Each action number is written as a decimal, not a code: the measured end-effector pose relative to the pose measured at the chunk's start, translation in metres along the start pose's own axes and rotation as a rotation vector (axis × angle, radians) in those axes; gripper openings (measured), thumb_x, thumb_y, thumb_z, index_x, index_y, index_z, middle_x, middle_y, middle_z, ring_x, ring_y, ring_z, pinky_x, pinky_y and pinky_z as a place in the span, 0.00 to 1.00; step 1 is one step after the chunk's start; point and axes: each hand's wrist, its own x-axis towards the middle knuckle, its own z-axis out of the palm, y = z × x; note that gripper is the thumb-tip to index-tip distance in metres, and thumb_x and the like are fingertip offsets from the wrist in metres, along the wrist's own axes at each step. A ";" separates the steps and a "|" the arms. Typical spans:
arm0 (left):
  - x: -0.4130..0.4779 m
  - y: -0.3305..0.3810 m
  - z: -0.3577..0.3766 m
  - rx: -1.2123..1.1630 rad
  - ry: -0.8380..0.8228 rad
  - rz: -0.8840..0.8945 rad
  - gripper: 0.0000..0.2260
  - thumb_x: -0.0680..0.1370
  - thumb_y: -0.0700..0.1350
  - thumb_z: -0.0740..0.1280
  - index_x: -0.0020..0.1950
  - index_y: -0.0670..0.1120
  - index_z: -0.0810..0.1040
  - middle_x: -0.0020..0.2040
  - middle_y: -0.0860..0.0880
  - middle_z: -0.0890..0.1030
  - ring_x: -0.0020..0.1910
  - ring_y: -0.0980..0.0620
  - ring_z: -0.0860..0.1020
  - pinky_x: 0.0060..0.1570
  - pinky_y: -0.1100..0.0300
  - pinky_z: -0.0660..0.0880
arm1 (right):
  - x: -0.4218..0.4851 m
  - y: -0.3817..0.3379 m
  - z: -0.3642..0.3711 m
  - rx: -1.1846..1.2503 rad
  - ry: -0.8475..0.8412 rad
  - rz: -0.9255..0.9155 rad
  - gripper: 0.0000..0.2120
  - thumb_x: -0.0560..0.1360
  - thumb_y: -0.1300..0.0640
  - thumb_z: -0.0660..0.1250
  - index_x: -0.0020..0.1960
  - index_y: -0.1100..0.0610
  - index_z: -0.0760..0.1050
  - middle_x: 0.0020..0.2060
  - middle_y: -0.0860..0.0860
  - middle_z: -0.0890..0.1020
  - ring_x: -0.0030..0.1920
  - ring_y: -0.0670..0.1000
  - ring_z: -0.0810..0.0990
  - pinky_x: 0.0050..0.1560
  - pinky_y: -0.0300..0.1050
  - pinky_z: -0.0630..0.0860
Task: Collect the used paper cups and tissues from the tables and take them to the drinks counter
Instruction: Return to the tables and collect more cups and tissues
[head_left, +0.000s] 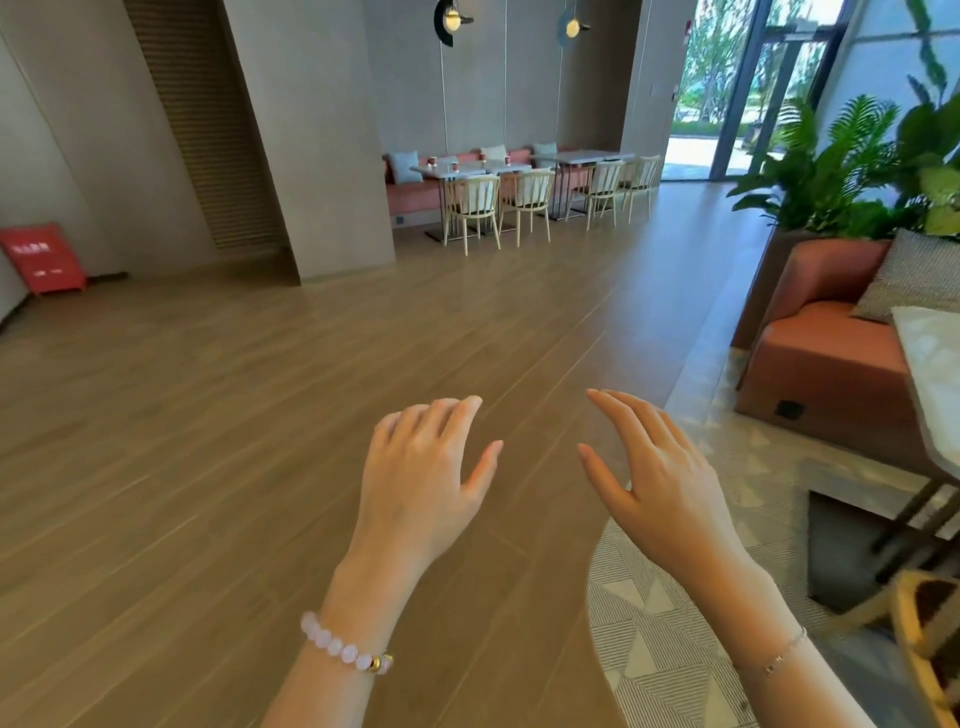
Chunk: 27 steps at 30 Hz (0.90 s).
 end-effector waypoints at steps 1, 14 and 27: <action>0.012 -0.006 0.011 0.002 -0.004 -0.004 0.20 0.77 0.56 0.60 0.63 0.46 0.75 0.57 0.49 0.80 0.56 0.49 0.78 0.56 0.53 0.72 | 0.014 0.007 0.010 0.005 0.000 -0.001 0.22 0.78 0.46 0.62 0.69 0.54 0.70 0.62 0.50 0.77 0.63 0.53 0.75 0.60 0.48 0.71; 0.259 -0.059 0.157 0.011 0.007 -0.010 0.20 0.78 0.56 0.61 0.66 0.47 0.73 0.60 0.51 0.78 0.59 0.49 0.76 0.59 0.52 0.70 | 0.253 0.130 0.134 0.001 0.005 -0.032 0.23 0.77 0.45 0.60 0.69 0.54 0.70 0.63 0.50 0.77 0.63 0.53 0.75 0.60 0.48 0.71; 0.456 -0.100 0.294 -0.022 -0.002 0.009 0.19 0.77 0.55 0.63 0.64 0.46 0.74 0.58 0.49 0.80 0.57 0.48 0.78 0.57 0.51 0.72 | 0.430 0.244 0.236 -0.056 -0.023 0.014 0.23 0.78 0.45 0.61 0.70 0.52 0.68 0.63 0.50 0.77 0.63 0.52 0.75 0.61 0.48 0.70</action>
